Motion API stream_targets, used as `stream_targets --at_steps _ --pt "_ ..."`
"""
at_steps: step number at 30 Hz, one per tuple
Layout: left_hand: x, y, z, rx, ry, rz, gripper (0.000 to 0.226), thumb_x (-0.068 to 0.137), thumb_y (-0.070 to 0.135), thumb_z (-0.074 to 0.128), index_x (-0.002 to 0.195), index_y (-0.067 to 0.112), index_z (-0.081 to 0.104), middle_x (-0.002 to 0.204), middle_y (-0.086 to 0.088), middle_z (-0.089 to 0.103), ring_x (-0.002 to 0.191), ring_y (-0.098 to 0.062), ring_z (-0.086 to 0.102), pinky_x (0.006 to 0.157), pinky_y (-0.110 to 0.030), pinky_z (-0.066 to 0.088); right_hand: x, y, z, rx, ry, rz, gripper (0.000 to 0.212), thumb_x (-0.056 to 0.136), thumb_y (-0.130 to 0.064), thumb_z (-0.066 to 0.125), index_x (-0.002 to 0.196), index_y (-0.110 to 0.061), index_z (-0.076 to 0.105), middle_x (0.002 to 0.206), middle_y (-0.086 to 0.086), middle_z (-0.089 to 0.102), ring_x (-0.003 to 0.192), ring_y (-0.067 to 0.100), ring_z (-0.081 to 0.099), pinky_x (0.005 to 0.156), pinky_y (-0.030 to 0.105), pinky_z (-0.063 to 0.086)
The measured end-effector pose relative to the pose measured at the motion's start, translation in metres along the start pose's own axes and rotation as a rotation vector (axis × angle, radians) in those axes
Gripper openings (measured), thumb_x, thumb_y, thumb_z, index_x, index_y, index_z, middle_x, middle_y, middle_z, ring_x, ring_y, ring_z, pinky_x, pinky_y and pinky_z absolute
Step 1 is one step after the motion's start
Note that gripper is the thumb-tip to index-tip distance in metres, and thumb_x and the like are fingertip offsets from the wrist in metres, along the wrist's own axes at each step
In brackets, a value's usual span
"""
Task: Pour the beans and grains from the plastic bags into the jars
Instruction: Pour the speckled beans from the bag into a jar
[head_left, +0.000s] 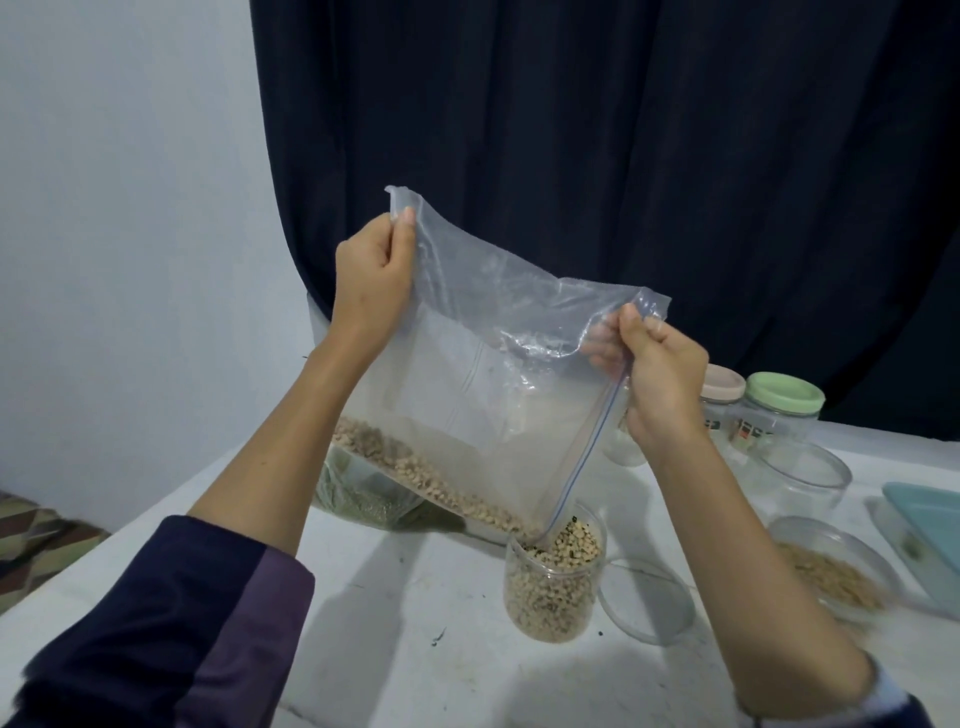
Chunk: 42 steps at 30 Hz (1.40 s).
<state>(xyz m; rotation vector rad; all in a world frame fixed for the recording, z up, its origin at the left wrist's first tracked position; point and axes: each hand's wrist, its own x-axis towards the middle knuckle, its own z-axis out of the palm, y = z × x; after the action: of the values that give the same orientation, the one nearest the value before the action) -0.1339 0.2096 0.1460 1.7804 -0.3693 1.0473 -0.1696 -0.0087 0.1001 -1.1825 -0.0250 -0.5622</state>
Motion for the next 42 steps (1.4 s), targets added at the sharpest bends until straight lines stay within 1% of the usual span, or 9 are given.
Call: stream_targets --at_steps 5,8,12,15,18,21,26,32,42 --pt "-0.001 -0.001 0.002 0.007 -0.005 -0.005 0.045 0.102 0.025 0.04 0.06 0.018 0.027 0.055 0.003 0.028 0.047 -0.003 0.027 0.048 -0.018 0.024 -0.002 0.001 0.0 0.002 0.016 0.007 0.022 0.098 -0.013 0.053 0.082 -0.004 0.064 0.072 0.004 0.066 0.054 0.006 0.066 0.055 0.015 0.051" --pt "-0.001 -0.001 0.003 -0.004 -0.003 0.002 0.045 0.102 0.025 0.04 0.059 0.018 0.027 0.055 0.003 0.028 0.047 -0.003 0.028 0.047 -0.017 0.025 0.0 0.002 -0.001 0.028 0.054 0.0 0.022 0.097 -0.015 0.054 0.079 -0.007 0.064 0.065 -0.001 0.068 0.056 0.007 0.067 0.054 0.016 0.052" --pt "0.0 0.001 0.005 -0.003 -0.009 0.01 0.045 0.102 0.024 0.041 0.059 0.019 0.026 0.054 0.004 0.027 0.046 -0.004 0.028 0.046 -0.017 0.024 0.0 0.002 0.0 -0.008 0.007 -0.001 0.022 0.098 -0.013 0.053 0.08 -0.006 0.065 0.071 0.003 0.067 0.056 0.007 0.067 0.059 0.018 0.054" --pt "0.001 0.003 0.004 -0.012 0.0 0.022 0.046 0.102 0.023 0.04 0.059 0.019 0.024 0.055 0.004 0.026 0.045 -0.003 0.027 0.046 -0.016 0.024 0.001 0.002 -0.002 0.028 0.049 -0.011 0.022 0.098 -0.014 0.053 0.08 -0.006 0.064 0.063 -0.002 0.068 0.056 0.007 0.067 0.057 0.017 0.053" --pt "0.002 0.006 0.004 -0.017 -0.012 0.038 0.046 0.102 0.022 0.041 0.059 0.019 0.024 0.055 0.004 0.026 0.045 -0.004 0.027 0.046 -0.015 0.025 0.0 0.004 -0.001 0.013 0.019 -0.005 0.022 0.098 -0.014 0.053 0.081 -0.006 0.064 0.066 0.001 0.068 0.056 0.007 0.067 0.058 0.018 0.054" --pt "0.004 0.008 0.005 -0.018 -0.012 0.052 0.046 0.102 0.022 0.04 0.059 0.019 0.025 0.055 0.004 0.027 0.045 -0.004 0.028 0.046 -0.016 0.026 0.0 0.006 -0.003 0.03 0.048 -0.012 0.024 0.098 -0.015 0.053 0.078 -0.009 0.064 0.061 -0.003 0.067 0.055 0.008 0.067 0.056 0.017 0.052" --pt "0.006 0.008 0.005 -0.018 -0.015 0.059 0.046 0.102 0.022 0.04 0.058 0.019 0.026 0.054 0.005 0.028 0.045 -0.003 0.028 0.046 -0.014 0.026 0.003 0.007 -0.004 0.026 0.054 -0.013 0.024 0.098 -0.016 0.053 0.078 -0.009 0.063 0.061 -0.005 0.067 0.057 0.009 0.068 0.056 0.017 0.052" --pt "0.004 0.004 0.005 -0.045 0.058 0.109 0.043 0.101 0.021 0.041 0.06 0.019 0.027 0.055 0.004 0.03 0.048 -0.003 0.029 0.048 -0.018 0.025 0.012 0.008 0.003 0.068 0.034 -0.028 0.024 0.099 -0.015 0.052 0.078 -0.01 0.062 0.06 -0.007 0.067 0.058 0.006 0.067 0.063 0.018 0.055" --pt "-0.004 0.001 0.013 -0.081 0.1 0.116 0.042 0.099 0.019 0.04 0.06 0.022 0.028 0.055 0.008 0.029 0.048 -0.002 0.03 0.049 -0.019 0.024 0.025 0.012 -0.002 0.029 0.021 -0.069 0.024 0.099 -0.013 0.051 0.079 -0.008 0.064 0.062 -0.006 0.067 0.059 0.007 0.067 0.063 0.019 0.054"
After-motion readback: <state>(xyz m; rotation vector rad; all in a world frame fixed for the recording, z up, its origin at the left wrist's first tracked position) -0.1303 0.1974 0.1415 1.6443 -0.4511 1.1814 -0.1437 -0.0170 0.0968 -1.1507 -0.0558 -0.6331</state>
